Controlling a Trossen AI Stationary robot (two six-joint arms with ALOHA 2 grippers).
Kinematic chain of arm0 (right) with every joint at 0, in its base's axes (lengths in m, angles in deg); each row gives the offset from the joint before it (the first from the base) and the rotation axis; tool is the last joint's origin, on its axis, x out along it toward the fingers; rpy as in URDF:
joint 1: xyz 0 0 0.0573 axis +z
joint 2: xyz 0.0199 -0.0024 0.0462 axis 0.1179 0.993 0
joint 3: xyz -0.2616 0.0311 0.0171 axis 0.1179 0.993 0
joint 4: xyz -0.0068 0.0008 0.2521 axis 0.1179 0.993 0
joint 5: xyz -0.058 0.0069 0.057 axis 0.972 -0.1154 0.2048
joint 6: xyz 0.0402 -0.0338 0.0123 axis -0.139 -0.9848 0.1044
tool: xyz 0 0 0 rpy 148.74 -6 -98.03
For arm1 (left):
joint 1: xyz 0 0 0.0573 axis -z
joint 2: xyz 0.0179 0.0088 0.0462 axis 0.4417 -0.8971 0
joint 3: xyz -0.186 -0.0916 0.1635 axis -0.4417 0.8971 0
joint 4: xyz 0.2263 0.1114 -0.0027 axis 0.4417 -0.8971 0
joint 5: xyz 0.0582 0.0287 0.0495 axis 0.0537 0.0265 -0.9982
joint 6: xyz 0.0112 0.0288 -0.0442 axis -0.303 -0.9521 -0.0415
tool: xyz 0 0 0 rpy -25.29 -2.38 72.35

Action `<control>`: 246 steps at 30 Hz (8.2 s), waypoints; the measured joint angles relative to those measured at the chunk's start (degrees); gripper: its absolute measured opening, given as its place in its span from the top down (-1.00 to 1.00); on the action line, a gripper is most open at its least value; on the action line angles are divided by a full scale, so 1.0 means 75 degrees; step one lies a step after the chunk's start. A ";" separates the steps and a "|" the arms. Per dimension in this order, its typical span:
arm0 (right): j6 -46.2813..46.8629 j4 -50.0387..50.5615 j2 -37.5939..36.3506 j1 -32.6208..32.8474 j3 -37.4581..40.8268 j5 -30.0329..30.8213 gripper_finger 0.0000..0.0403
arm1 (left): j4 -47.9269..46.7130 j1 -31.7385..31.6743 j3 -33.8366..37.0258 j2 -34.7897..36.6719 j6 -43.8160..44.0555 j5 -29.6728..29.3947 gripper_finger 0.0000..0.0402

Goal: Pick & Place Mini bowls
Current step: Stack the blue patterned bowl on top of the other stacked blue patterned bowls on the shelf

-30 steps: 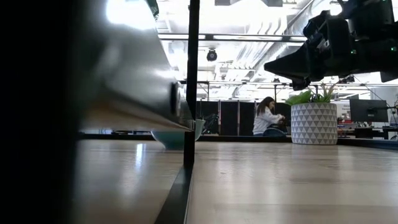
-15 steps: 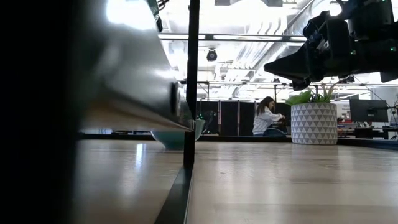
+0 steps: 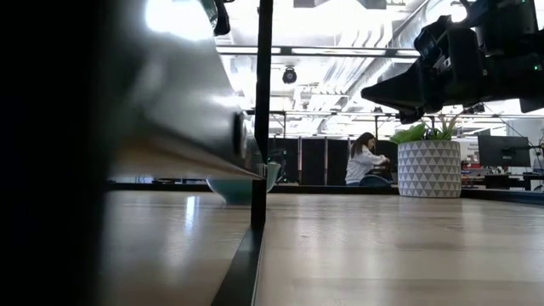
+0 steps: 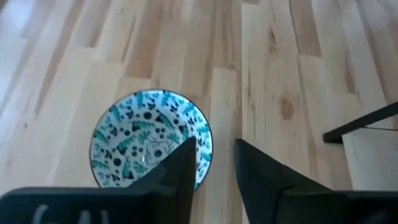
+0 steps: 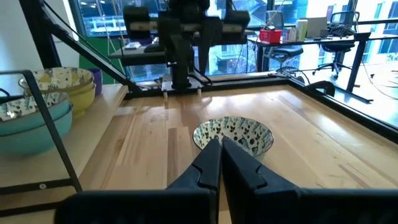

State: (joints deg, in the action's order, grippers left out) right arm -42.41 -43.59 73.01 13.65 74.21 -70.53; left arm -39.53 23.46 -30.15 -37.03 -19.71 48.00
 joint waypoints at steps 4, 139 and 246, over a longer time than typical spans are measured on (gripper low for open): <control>0.0000 0.0092 0.0003 0.0000 0.0000 0.0003 0.99 | -0.0333 0.0182 -0.0105 0.0000 0.0011 -0.0436 0.35; 0.0023 0.0311 0.0003 -0.0003 -0.0003 0.0093 0.99 | -0.5330 0.3007 -0.3765 -0.0968 0.0647 -0.1389 0.97; 0.0079 0.0483 0.0006 -0.0003 -0.0003 0.0373 0.99 | -0.3582 0.6413 -0.4767 -0.3590 0.1905 -0.2566 0.95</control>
State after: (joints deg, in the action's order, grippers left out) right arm -41.82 -39.97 73.05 13.63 74.19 -67.73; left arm -66.40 71.56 -65.91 -63.96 -5.43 28.75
